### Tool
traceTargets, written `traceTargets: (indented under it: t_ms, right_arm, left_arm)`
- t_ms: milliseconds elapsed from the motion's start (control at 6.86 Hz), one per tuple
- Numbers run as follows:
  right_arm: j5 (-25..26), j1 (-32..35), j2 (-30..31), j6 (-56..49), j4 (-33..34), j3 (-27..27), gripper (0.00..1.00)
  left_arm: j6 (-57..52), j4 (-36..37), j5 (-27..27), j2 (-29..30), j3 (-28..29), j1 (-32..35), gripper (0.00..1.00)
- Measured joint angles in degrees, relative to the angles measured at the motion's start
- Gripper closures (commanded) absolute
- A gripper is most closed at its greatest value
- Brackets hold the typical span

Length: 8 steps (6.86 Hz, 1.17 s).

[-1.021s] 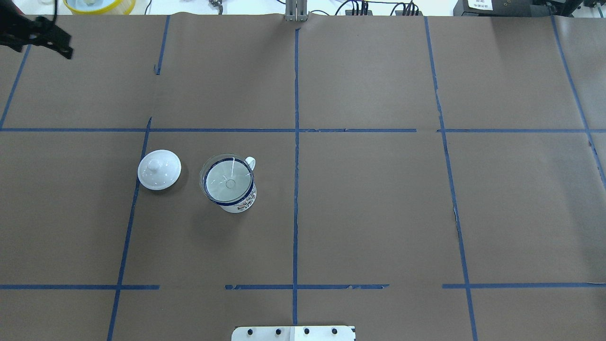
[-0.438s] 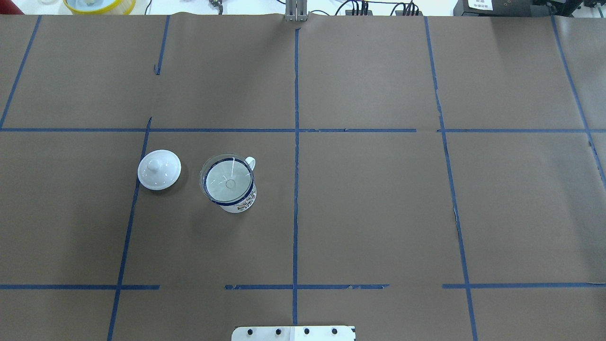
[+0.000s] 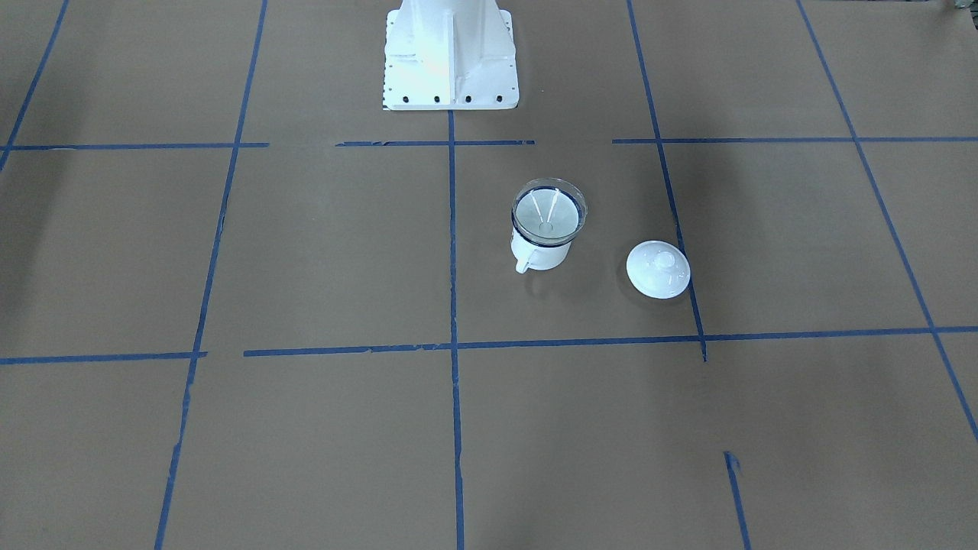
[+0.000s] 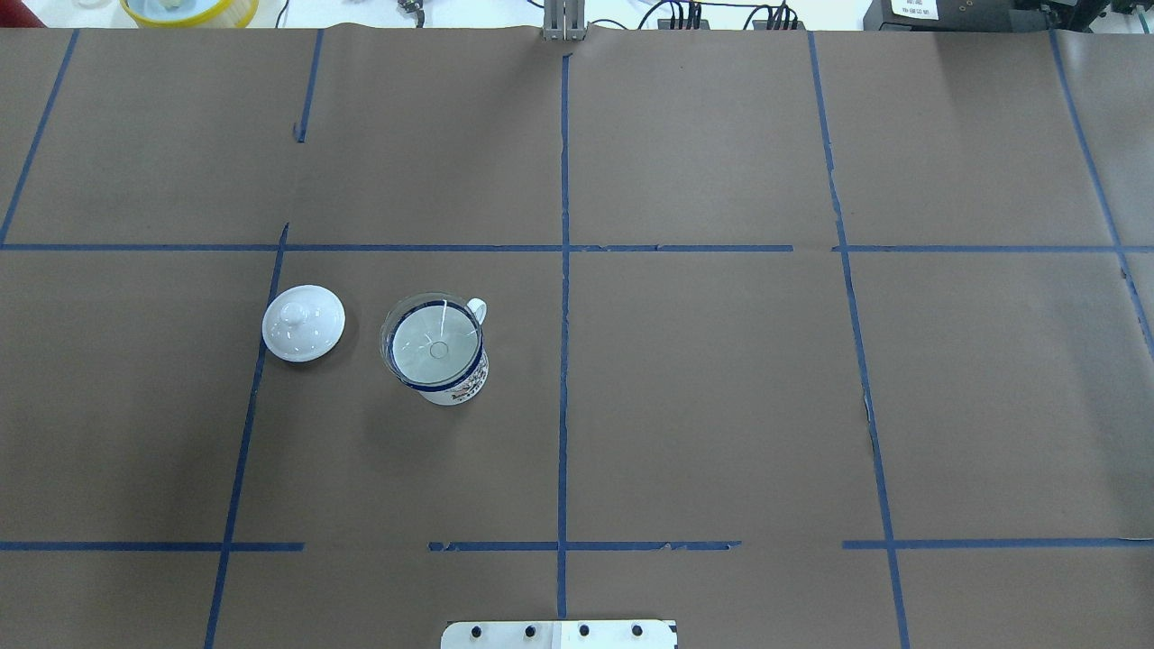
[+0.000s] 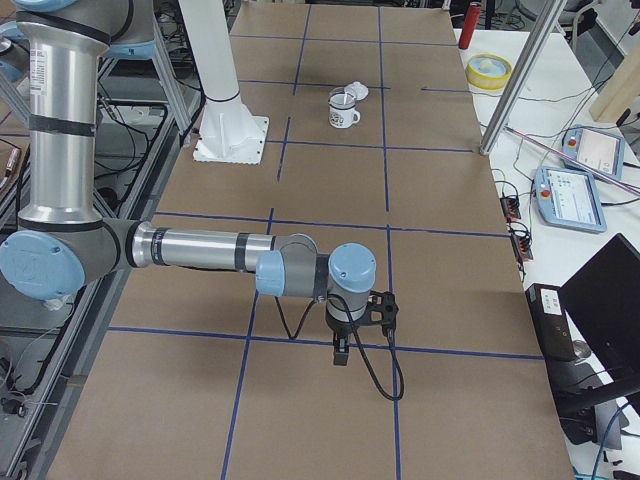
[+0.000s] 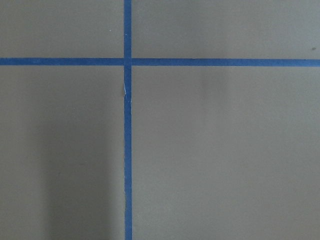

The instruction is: Place funnel on cup

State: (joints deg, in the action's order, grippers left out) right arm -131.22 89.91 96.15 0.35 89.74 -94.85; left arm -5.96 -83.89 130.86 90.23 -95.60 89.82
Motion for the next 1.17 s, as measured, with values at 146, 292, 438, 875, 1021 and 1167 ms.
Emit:
traceTargets:
  t_ms: [146, 292, 438, 875, 1021, 1167]
  right_arm:
    - [0.0, 0.0, 0.0, 0.0, 0.0, 0.0, 0.00]
    - [0.0, 0.0, 0.0, 0.0, 0.0, 0.0, 0.00]
    - [0.0, 0.0, 0.0, 0.0, 0.0, 0.0, 0.00]
    - [0.0, 0.0, 0.0, 0.0, 0.0, 0.0, 0.00]
    - [0.0, 0.0, 0.0, 0.0, 0.0, 0.0, 0.00]
    - [0.0, 0.0, 0.0, 0.0, 0.0, 0.0, 0.00]
  left_arm:
    - [-0.5, 0.0, 0.3, -0.1, 0.9, 0.3, 0.00]
    - [-0.6, 0.0, 0.3, 0.1, 1.3, 0.3, 0.00]
    - [-0.6, 0.0, 0.4, 0.2, 1.5, 0.3, 0.00]
    - [-0.7, 0.0, 0.4, 0.4, 1.6, 0.3, 0.00]
    - [-0.7, 0.0, 0.4, 0.4, 1.7, 0.3, 0.00]
    - [-0.8, 0.0, 0.4, 0.3, 1.7, 0.3, 0.00]
